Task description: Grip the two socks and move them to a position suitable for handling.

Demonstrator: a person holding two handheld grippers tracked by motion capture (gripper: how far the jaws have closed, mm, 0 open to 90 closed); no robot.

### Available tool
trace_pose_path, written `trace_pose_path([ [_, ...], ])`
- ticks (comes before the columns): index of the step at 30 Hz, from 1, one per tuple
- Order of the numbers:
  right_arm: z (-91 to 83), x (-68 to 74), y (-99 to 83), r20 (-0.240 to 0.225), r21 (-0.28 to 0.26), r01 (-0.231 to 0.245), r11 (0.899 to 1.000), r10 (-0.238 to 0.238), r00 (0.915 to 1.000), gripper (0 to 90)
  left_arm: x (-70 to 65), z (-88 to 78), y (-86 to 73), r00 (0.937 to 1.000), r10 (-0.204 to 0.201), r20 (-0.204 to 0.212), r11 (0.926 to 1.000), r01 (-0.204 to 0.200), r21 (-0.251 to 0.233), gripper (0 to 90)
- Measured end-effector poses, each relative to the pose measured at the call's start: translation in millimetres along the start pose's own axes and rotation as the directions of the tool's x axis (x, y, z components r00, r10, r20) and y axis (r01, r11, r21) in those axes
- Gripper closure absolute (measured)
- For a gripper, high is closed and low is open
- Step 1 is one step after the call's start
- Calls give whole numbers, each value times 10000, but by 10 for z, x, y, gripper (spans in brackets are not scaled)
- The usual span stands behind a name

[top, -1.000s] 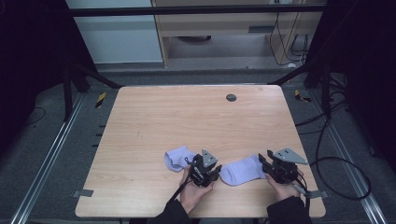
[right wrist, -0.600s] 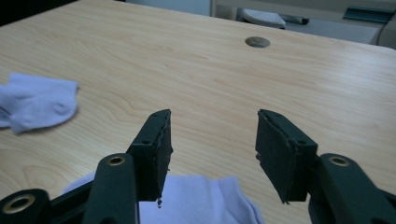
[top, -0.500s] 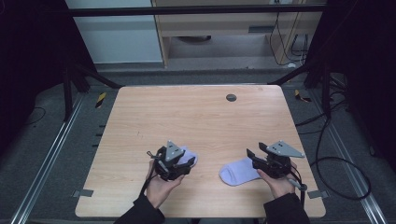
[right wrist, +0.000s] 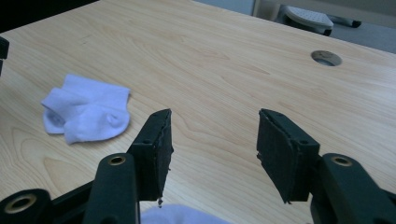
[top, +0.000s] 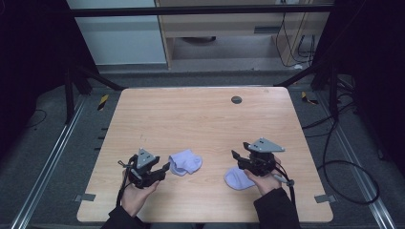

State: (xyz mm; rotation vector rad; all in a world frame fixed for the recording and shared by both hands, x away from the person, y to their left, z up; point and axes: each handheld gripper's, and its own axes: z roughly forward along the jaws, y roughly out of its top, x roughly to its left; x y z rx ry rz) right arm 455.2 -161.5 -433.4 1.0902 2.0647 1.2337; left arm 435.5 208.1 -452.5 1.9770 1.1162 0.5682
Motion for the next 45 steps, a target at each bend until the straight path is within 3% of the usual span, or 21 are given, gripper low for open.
trace_pose_path([
  [6, 190, 178, 91, -453, 214, 200, 9996, -190, 9988, 457, 70, 31, -116, 9997, -233, -32, 9995, 233, 220, 508],
  [14, 481, 495, 121, -1260, 724, 738, 9946, -643, 9900, 505, 60, 104, -160, 10000, -91, -33, 9989, 92, 466, 526],
  [20, 710, 771, 108, -1909, 1159, 1249, 9854, -1013, 9764, 540, 104, 136, -182, 9998, -97, -169, 9978, 108, 649, 575],
  [29, 1030, 1077, 34, -2454, 1854, 1860, 9649, -1378, 9596, 561, 106, 137, -186, 9998, -2, -199, 9978, 16, 659, 631],
  [36, 1161, 1137, -95, -2544, 2462, 2108, 9460, -1468, 9559, 618, 68, 176, -185, 9999, 59, -142, 9974, -48, 716, 630],
  [41, 1149, 1130, -104, -2410, 2611, 2007, 9442, -1376, 9607, 782, 35, 234, -184, 10000, 78, -20, 9970, -76, 773, 612],
  [45, 1132, 1112, -109, -2494, 2662, 1802, 9469, -1130, 9618, 823, 3, 294, -180, 9998, 183, 97, 9966, -190, 802, 588],
])
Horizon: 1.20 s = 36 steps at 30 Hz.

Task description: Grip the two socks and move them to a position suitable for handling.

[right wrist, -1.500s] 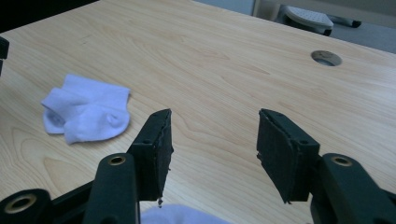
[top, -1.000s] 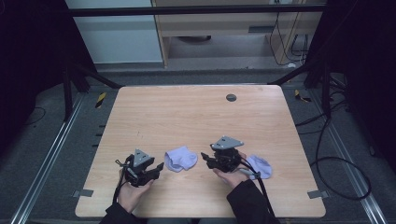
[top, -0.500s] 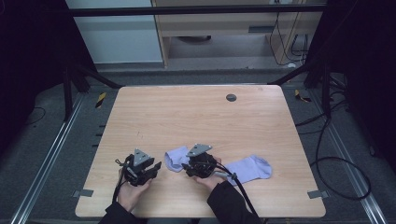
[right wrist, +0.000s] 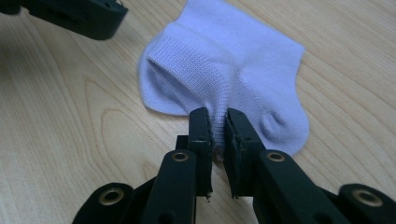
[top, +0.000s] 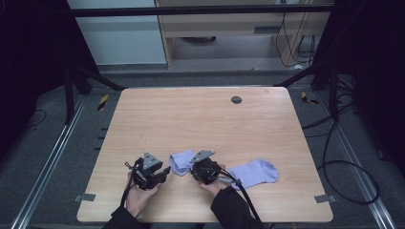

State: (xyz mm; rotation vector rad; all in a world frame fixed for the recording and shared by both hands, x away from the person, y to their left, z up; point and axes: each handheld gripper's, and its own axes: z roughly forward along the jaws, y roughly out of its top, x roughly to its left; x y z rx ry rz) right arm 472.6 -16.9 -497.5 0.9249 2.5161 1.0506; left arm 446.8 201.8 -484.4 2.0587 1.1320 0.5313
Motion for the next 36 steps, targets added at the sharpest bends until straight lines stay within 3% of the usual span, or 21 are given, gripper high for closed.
trace_pose_path([
  [5, -8, -17, -15, -149, -99, -290, 9995, 289, 9995, 829, -39, 98, 14, 9998, 129, 167, 9999, -130, 79, 555],
  [14, 0, -7, -16, -231, -132, -324, 9994, 321, 9992, 833, -78, 224, 28, 9989, 215, 416, 9994, -227, 275, 553],
  [19, 4, 10, -9, -341, -138, -383, 9992, 378, 9987, 834, -95, 263, 37, 9986, 202, 480, 9988, -223, 428, 598],
  [25, -78, 16, 26, -467, -695, -555, 9960, 524, 9975, 833, -111, 272, 45, 9983, 275, 511, 9987, -296, 405, 714],
  [31, -247, -10, 128, -399, -1601, -1002, 9820, 950, 9947, 831, -135, 273, 66, 9977, 298, 616, 9979, -333, 553, 850],
  [36, -302, -77, 195, -151, -2128, -1404, 9670, 1404, 9900, 831, -130, 254, 71, 9962, 341, 797, 9973, -391, 623, 872],
])
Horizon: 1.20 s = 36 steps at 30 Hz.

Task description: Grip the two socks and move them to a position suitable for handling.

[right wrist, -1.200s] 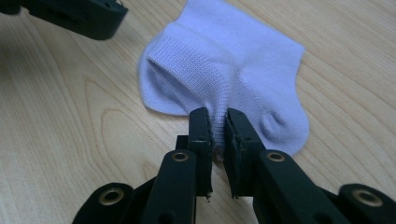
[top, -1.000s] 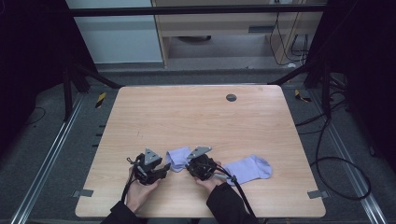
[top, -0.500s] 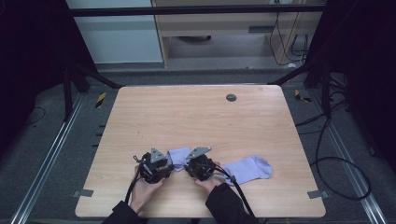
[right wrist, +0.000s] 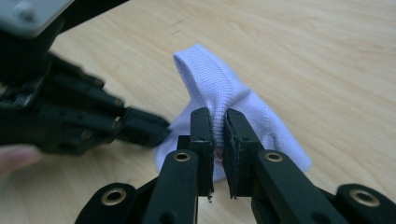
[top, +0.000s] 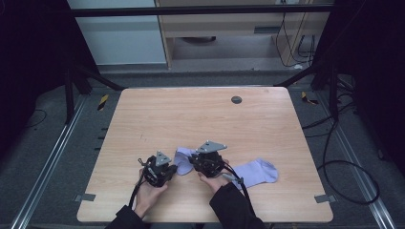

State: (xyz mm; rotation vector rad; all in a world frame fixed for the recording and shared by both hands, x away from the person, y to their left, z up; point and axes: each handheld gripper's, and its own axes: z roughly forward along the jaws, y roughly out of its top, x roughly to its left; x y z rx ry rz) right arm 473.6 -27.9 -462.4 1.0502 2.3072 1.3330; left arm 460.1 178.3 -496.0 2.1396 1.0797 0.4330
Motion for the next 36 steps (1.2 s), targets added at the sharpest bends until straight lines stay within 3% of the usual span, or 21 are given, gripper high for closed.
trace_pose_path([
  [6, 32, -94, 74, 495, -405, -648, 9971, 668, 9965, 829, -41, -75, 24, 9988, 413, 260, 9991, -414, 3, 876],
  [11, 78, -170, 96, 895, -283, -1094, 9936, 1115, 9897, 823, -48, -152, 14, 9976, 621, 301, 9980, -624, 87, 876],
  [19, 158, -281, 97, 1648, -138, -1321, 9911, 1325, 9774, 792, 3, -181, 3, 9978, 634, 176, 9977, -637, 219, 875],
  [24, 196, -331, 88, 1966, -261, -1056, 9941, 1087, 9745, 681, 49, -166, -22, 9991, 400, -133, 9991, -399, 109, 852],
  [31, 122, -399, 101, 2100, -373, -962, 9947, 1020, 9724, 541, 101, -241, -33, 9968, -291, -748, 9988, 260, -425, 585],
  [36, 168, -460, 73, 2198, 39, -1055, 9944, 1021, 9702, 523, 83, -240, -52, 9949, -759, -661, 9963, 731, -444, 537],
])
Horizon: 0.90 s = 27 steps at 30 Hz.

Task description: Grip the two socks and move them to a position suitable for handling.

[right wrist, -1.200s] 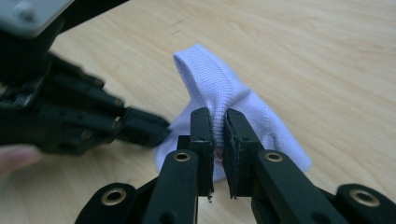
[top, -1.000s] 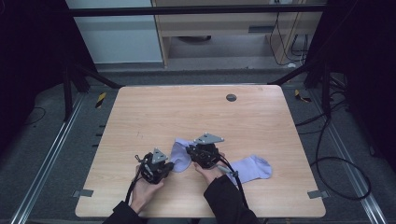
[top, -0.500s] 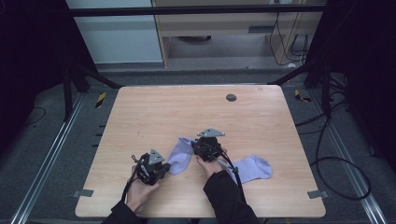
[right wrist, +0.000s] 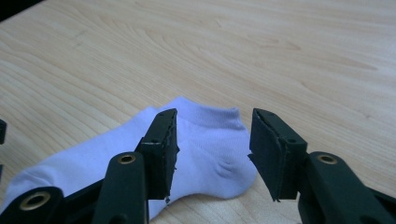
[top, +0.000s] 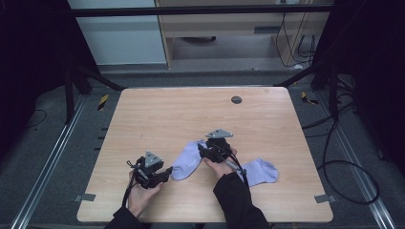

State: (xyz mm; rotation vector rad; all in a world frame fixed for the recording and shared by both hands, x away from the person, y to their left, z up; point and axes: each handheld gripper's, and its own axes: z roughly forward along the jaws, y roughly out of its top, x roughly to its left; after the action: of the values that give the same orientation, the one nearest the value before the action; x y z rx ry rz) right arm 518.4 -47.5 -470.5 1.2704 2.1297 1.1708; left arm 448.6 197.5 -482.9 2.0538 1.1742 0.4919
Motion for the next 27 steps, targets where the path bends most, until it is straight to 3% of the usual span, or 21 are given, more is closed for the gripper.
trace_pose_path([
  [9, 253, -64, -99, 500, 859, 42, 9963, -85, 9987, 610, -68, 121, -35, 10000, -42, 9, 9983, 42, 584, 619],
  [14, 314, -104, -136, 672, 1212, -9, 9926, -73, 9977, 704, -88, 145, -32, 10000, -79, -5, 9981, 80, 604, 698],
  [20, 310, -81, -133, 613, 1375, -54, 9905, -31, 9981, 864, -140, 156, -4, 10000, -16, -96, 9969, 23, 791, 857],
  [24, 258, -72, -123, 486, 1333, -141, 9910, 77, 9988, 876, -119, 156, 6, 9999, -104, -80, 9980, 109, 622, 880],
  [27, 136, -58, -80, 230, 966, -177, 9952, 155, 9996, 876, -74, 89, 49, 9998, -179, -78, 9993, 181, 317, 884],
])
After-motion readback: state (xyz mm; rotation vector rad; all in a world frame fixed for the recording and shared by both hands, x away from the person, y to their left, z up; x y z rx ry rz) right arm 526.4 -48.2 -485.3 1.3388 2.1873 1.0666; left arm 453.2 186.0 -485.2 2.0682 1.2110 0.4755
